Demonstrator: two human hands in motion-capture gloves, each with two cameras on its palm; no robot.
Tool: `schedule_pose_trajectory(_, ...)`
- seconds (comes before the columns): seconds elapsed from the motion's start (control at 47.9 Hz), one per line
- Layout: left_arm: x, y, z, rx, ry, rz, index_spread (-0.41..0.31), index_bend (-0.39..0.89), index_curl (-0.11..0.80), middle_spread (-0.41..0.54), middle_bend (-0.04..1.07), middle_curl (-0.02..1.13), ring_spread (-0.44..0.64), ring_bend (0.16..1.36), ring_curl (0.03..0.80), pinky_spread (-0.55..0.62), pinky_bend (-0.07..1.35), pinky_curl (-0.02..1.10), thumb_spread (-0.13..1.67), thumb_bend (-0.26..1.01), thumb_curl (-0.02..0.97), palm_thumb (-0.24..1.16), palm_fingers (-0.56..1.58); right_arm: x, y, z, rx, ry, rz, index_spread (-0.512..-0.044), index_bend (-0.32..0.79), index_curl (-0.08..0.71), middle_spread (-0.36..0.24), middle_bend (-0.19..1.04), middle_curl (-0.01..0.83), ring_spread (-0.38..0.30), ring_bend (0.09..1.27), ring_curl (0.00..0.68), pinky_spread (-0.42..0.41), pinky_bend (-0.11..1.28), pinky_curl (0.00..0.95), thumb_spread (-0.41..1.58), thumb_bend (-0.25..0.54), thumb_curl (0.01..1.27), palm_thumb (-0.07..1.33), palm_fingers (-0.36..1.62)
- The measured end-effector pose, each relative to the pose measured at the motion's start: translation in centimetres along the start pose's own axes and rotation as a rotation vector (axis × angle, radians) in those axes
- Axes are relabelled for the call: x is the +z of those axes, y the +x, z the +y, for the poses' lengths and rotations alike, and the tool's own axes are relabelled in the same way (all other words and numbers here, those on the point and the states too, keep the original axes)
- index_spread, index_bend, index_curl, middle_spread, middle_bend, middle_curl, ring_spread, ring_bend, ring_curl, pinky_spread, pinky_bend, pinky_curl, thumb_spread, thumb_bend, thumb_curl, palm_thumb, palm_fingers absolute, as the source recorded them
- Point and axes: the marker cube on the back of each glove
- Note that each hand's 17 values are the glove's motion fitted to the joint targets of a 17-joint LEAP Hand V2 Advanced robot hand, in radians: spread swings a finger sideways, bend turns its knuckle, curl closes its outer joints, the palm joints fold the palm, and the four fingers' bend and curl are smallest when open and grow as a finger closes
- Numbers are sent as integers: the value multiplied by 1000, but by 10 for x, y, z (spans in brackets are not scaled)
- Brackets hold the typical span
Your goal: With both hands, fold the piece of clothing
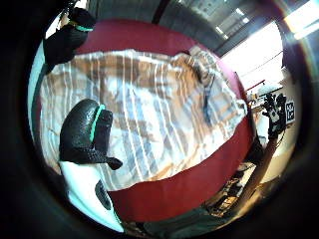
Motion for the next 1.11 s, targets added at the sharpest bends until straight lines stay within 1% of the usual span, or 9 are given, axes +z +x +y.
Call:
schedule_pose_trajectory(0.104,25,2,29,1,-174,-36,-160,124,316,-225,391,488,-163,589,402,112,248,337,1216,-27,317,630,734,26,42,-4,191,-25,18,-280,42,222,-93,152,370,-91,573,414,3,699,398,1147,-35,366,746,710)
schedule_pose_trajectory(0.355,56,17,66,0,-457,81,-146,149,348,-122,162,440,-5,457,368,170,335,387,1401,-24,254,462,511,70,40,-39,147,58,-226,-273,-104,49,9,199,379,-89,854,472,-59,890,433,1221,-57,291,420,681)
schedule_pose_trajectory(0.543,67,18,74,-10,-557,174,-113,148,347,-23,136,388,133,457,358,256,415,413,1494,-36,186,258,326,83,1,-31,116,-99,-584,-287,-113,-33,54,226,400,-109,976,484,-142,1018,443,1211,28,319,523,716)
schedule_pose_trajectory(0.648,66,20,75,12,-576,186,-106,168,354,3,157,375,182,456,349,289,426,413,1518,-22,167,187,302,85,9,-45,191,18,-623,-277,178,58,37,195,397,-127,897,451,-196,927,404,1196,146,390,788,899)
schedule_pose_trajectory(0.669,66,20,75,10,-583,180,-105,158,353,6,162,375,188,463,350,293,427,412,1522,-19,165,177,301,84,12,-48,215,43,-633,-289,33,25,53,179,391,-125,917,454,-192,965,414,1192,109,379,736,829)
schedule_pose_trajectory(0.71,64,18,75,2,-611,163,-103,169,359,12,163,371,200,461,346,305,428,411,1530,-17,158,157,298,82,17,-50,270,82,-673,-270,234,103,16,179,394,-140,844,434,-220,870,387,1153,168,417,872,985)
schedule_pose_trajectory(0.752,61,16,73,-1,-649,148,-102,173,363,16,165,369,212,459,344,313,427,410,1536,-13,155,142,288,77,19,-45,320,78,-739,-266,289,141,-7,154,387,-155,791,418,-241,814,370,1097,171,437,922,1055)
schedule_pose_trajectory(0.919,31,0,40,-29,-639,177,-99,161,372,21,180,367,230,470,340,325,435,408,1537,-3,157,132,314,42,-9,-30,282,57,-1012,-252,260,235,-55,140,374,-186,692,411,-275,718,357,899,130,494,1017,1103)
schedule_pose_trajectory(1.107,-41,-32,5,-109,-495,142,-89,131,359,16,196,381,214,501,345,298,452,413,1513,11,179,175,358,0,-100,-6,57,125,-931,-252,162,282,-95,137,362,-213,651,409,-295,681,355,753,81,543,1083,1125)
